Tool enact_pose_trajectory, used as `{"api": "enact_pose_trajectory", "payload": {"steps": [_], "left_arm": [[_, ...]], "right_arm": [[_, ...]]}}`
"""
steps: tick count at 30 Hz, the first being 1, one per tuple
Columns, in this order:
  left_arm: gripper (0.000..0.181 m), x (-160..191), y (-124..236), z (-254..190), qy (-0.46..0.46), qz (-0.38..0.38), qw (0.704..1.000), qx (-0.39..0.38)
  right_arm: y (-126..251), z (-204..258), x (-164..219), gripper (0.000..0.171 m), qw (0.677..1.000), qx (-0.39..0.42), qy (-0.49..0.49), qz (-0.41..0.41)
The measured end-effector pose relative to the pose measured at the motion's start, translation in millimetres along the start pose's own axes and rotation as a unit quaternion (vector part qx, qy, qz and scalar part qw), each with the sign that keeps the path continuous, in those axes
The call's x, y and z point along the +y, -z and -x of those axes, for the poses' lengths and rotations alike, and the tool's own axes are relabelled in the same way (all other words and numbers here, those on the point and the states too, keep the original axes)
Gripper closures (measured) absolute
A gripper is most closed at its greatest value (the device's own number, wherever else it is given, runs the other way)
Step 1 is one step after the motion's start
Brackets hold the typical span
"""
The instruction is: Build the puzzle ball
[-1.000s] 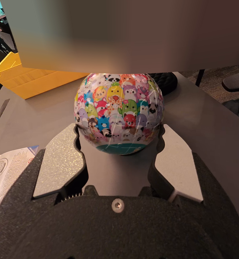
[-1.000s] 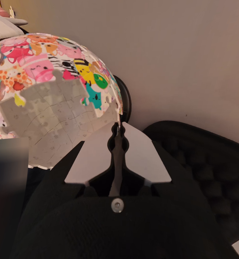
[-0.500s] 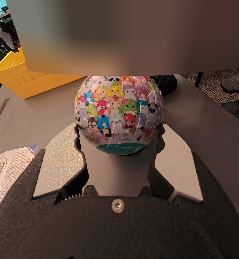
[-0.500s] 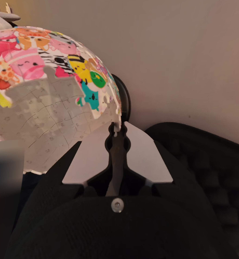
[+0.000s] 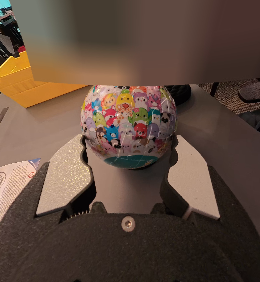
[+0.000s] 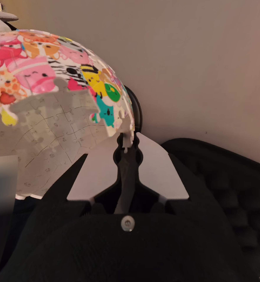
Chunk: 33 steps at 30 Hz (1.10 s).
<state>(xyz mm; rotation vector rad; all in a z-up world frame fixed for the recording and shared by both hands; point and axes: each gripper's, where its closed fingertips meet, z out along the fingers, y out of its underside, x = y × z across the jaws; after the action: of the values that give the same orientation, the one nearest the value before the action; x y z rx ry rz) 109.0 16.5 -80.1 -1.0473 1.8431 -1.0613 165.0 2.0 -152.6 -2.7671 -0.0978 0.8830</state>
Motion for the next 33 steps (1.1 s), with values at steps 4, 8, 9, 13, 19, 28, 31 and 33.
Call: {"api": "enact_pose_trajectory", "payload": {"steps": [4, 8, 9, 13, 19, 28, 31, 33], "left_arm": [[0.076, -0.5, -0.2, -0.3, 0.002, -0.002, 1.000, 0.002], [0.076, -0.7, -0.2, -0.4, 0.002, -0.003, 1.000, 0.002], [0.075, -0.7, -0.1, -0.2, 0.002, -0.003, 1.000, 0.002], [0.076, -0.3, 0.3, 0.1, 0.003, -0.002, 1.000, 0.002], [0.076, -0.4, 0.6, 0.0, 0.004, -0.003, 1.000, 0.002], [0.077, -0.3, 1.5, -0.1, 0.008, -0.006, 1.000, 0.004], [0.077, -0.4, 1.4, -0.2, 0.010, -0.006, 1.000, 0.004], [0.077, -0.5, 1.5, -0.5, 0.010, -0.006, 1.000, 0.005]], "right_arm": [[-0.8, 0.2, 0.1, 0.155, 1.000, 0.009, 0.013, 0.002], [-1.0, 0.2, 0.1, 0.155, 0.999, 0.019, 0.026, 0.005], [-0.8, -0.1, -0.3, 0.154, 0.999, 0.023, 0.028, 0.005], [0.7, 2.3, -2.9, 0.152, 1.000, -0.003, 0.016, -0.004], [1.8, 4.8, -4.5, 0.148, 0.999, -0.026, 0.022, -0.008], [0.6, -0.3, -3.8, 0.154, 0.996, 0.008, 0.084, -0.001], [0.1, -0.2, -3.7, 0.154, 0.996, 0.015, 0.093, -0.001], [-0.6, 0.9, -4.5, 0.152, 0.996, 0.009, 0.086, -0.004]]}}
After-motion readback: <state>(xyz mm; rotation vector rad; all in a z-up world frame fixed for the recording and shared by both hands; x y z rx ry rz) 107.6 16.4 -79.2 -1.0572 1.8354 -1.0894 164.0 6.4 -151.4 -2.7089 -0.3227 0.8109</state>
